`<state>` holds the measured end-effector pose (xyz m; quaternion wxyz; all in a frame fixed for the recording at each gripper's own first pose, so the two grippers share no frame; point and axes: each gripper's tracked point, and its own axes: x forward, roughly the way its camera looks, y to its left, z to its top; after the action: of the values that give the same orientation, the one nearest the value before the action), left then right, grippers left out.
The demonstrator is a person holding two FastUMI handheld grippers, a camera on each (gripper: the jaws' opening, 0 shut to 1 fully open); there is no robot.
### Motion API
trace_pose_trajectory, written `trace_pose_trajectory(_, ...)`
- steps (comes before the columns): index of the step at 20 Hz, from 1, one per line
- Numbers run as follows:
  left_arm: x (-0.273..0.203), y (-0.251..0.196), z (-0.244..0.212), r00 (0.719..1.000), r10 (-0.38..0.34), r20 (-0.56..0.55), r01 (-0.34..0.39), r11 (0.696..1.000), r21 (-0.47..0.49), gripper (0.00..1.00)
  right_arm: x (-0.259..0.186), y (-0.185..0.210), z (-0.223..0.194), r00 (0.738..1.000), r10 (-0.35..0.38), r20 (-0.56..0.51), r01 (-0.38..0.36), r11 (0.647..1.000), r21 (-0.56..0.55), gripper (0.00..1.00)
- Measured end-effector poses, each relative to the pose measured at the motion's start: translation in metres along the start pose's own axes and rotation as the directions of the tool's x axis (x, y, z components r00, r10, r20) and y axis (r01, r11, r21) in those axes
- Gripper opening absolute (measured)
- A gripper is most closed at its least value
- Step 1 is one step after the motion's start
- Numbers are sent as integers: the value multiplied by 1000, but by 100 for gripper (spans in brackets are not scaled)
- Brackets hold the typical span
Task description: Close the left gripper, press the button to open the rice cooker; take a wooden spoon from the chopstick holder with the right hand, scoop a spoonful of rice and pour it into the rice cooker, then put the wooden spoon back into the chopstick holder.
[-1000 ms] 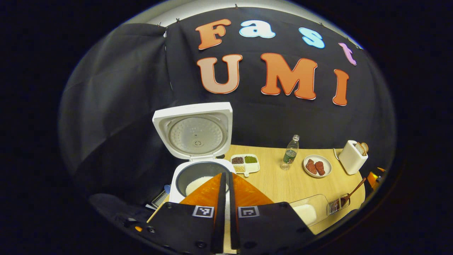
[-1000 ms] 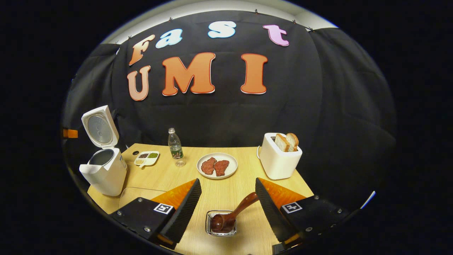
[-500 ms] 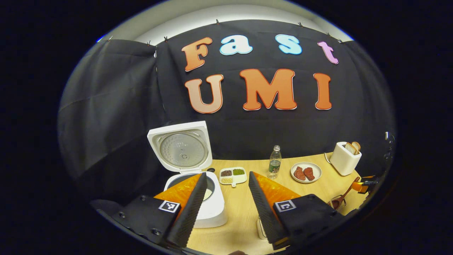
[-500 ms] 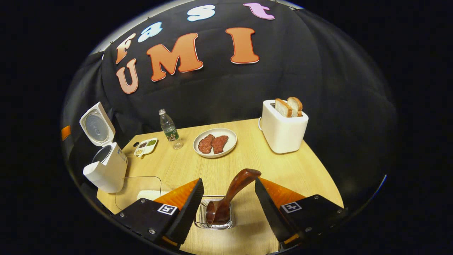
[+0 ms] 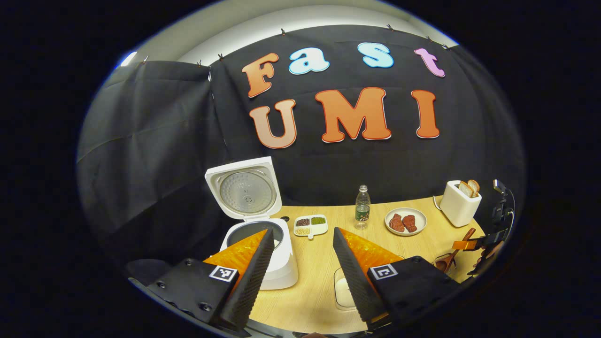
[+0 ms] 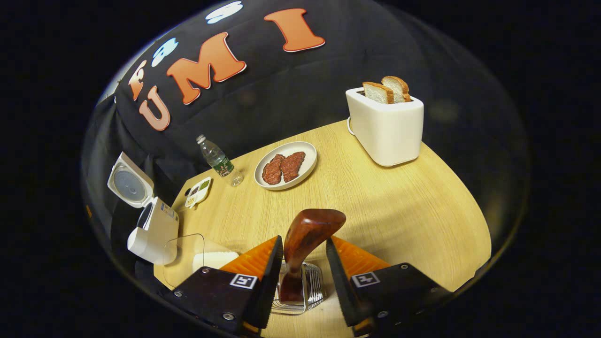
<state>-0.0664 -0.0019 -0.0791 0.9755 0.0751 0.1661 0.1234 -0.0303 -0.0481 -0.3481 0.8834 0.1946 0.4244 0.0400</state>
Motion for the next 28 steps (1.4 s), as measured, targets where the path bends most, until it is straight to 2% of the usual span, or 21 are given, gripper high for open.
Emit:
trace_pose_trajectory(1, 0, -2, -1, 1000, -2, -2, 2, 1000, -5, 83, 2, 3, -1, 1000, 9, -4, -9, 1000, 21, 48)
trace_pose_trajectory(2, 0, -2, -1, 1000, -2, -3, 2, 1000, -12, 87, 4, 6, -1, 1000, 21, -8, -21, 999, 45, 43)
trace_pose_trajectory(3, 1, -3, 0, 1000, -2, -3, 2, 1000, -17, 87, 3, 6, -3, 1000, 25, -12, -24, 998, 65, 31)
trace_pose_trajectory(4, 4, -5, 1, 1000, -5, 0, 5, 1000, -18, 87, 2, 5, -3, 1000, 13, -11, -12, 996, 84, 26)
trace_pose_trajectory(5, 5, -6, 3, 1000, -8, 4, 8, 1000, -15, 83, 1, 4, -3, 1000, 4, -6, -3, 995, 97, 21)
trace_pose_trajectory(6, 8, -6, 4, 1000, -12, 11, 12, 1000, -8, 87, -2, 4, -4, 1000, -3, 9, 2, 994, 107, 20)
trace_pose_trajectory(7, 11, -6, 5, 1000, -18, 16, 18, 1000, -1, 83, -7, 3, -5, 1000, -9, 29, 6, 994, 113, 20)
trace_pose_trajectory(9, 16, -7, 6, 999, -40, 27, 40, 999, 13, 87, -15, 5, -6, 995, -11, 96, -1, 993, 118, 20)
trace_pose_trajectory(10, 20, -7, 5, 998, -55, 30, 54, 998, 23, 87, -20, 7, -6, 991, -8, 136, -8, 993, 119, 19)
trace_pose_trajectory(11, 24, -6, 4, 997, -68, 30, 67, 997, 35, 83, -25, 6, -7, 986, -11, 166, -9, 993, 119, 19)
trace_pose_trajectory(13, 31, -5, 3, 995, -94, 32, 92, 994, 53, 83, -30, 5, -12, 977, -29, 209, 2, 991, 130, 19)
trace_pose_trajectory(14, 35, -3, 2, 994, -106, 29, 105, 993, 54, 87, -31, 6, -12, 974, -38, 223, 5, 990, 144, 19)
trace_pose_trajectory(17, 43, 5, 7, 990, -135, 40, 134, 990, 45, 83, -44, 8, -8, 961, -60, 271, 19, 988, 152, 20)
trace_pose_trajectory(19, 49, 10, 12, 988, -145, 55, 143, 989, 43, 83, -57, 15, 9, 943, -62, 328, 15, 990, 143, 11)
trace_pose_trajectory(20, 51, 15, 14, 988, -141, 67, 139, 990, 40, 83, -64, 21, 19, 934, -53, 354, 7, 991, 130, 15)
trace_pose_trajectory(21, 54, 18, 17, 987, -145, 75, 143, 989, 36, 87, -70, 28, 29, 923, -46, 381, 5, 994, 109, 14)
trace_pose_trajectory(22, 55, 21, 18, 986, -146, 80, 144, 989, 29, 83, -79, 38, 39, 913, -41, 407, 10, 997, 77, 14)
trace_pose_trajectory(23, 58, 24, 19, 985, -149, 86, 148, 989, 19, 88, -87, 48, 50, 901, -31, 433, 14, 999, 41, 14)
trace_pose_trajectory(24, 59, 28, 19, 985, -147, 91, 147, 989, 8, 86, -95, 61, 60, 890, -9, 456, 9, 1000, 2, 14)
trace_pose_trajectory(25, 62, 35, 20, 986, -136, 98, 137, 990, -7, 93, -103, 78, 68, 881, 23, 472, -6, 999, -39, 15)
trace_pose_trajectory(28, 67, 52, 15, 989, -113, 98, 118, 992, -44, 99, -109, 131, 71, 876, 127, 466, -72, 988, -134, 14)
